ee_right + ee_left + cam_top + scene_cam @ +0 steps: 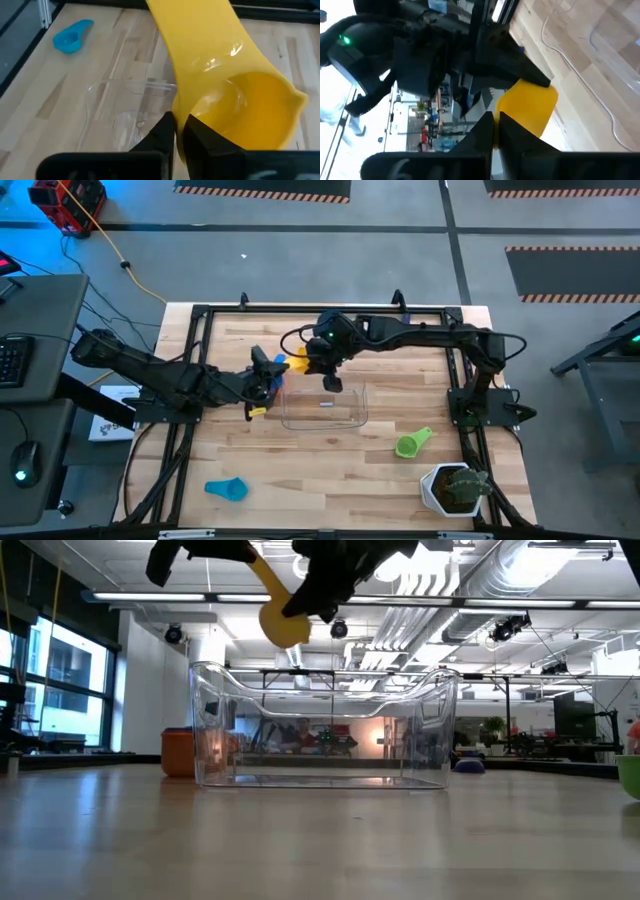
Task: Nest measuring cups in basket
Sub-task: Stack the yellow measuring cup on top of the blue measuring cup
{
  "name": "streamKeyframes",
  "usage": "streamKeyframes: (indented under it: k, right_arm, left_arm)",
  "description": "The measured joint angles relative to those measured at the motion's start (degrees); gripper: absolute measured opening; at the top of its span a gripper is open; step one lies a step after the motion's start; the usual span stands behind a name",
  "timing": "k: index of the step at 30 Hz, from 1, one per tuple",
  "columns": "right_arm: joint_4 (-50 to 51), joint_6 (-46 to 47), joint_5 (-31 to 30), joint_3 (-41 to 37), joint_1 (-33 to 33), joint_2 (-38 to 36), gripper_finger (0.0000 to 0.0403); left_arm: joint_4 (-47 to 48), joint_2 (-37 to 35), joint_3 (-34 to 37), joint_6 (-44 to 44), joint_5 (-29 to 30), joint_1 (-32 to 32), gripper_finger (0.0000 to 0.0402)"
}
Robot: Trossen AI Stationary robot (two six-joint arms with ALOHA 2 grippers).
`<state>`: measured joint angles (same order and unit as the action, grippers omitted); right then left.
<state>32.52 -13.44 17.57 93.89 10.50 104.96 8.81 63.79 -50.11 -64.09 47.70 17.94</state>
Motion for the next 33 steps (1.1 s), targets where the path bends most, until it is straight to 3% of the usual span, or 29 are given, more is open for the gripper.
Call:
streamKeyframes:
  k: [6,15,20,23,26,29,33]
  right_arm:
    - [8.05,1.86,-1.04,0.01,2.69,-1.67,0.0005]
    - [24.08,0.51,-2.49,-0.11,6.51,-3.52,0.0002]
    - [25.32,2.96,-4.02,-2.37,7.64,-7.37,0.0001]
    - [20.11,8.27,-5.86,-9.85,7.91,-12.29,0.0001]
    - [11.39,21.05,-9.9,-19.61,7.41,-18.63,0.0001]
    - [-1.32,37.23,-11.74,-26.61,4.99,-23.8,0.0001]
    - [-15.81,55.07,-15.77,-30.28,1.81,-25.38,0.0]
  left_arm:
    - [1.92,-0.16,0.03,12.36,9.52,0.03,0.0038]
    - [15.18,-0.53,-0.07,34.72,4.69,0.06,0.0097]
    - [20.87,-2.38,0.04,54.61,4.45,-0.44,0.0128]
    - [25.34,-4.9,0.04,67.64,3.35,-1.28,0.0146]
    - [27.28,-8.11,0.02,76.34,1.94,-2.77,0.0163]
    - [27.41,-10.95,-0.01,80.21,1.86,-4.39,0.0177]
    - [27.76,-13.55,-0.02,78.37,2.42,-7.05,0.0188]
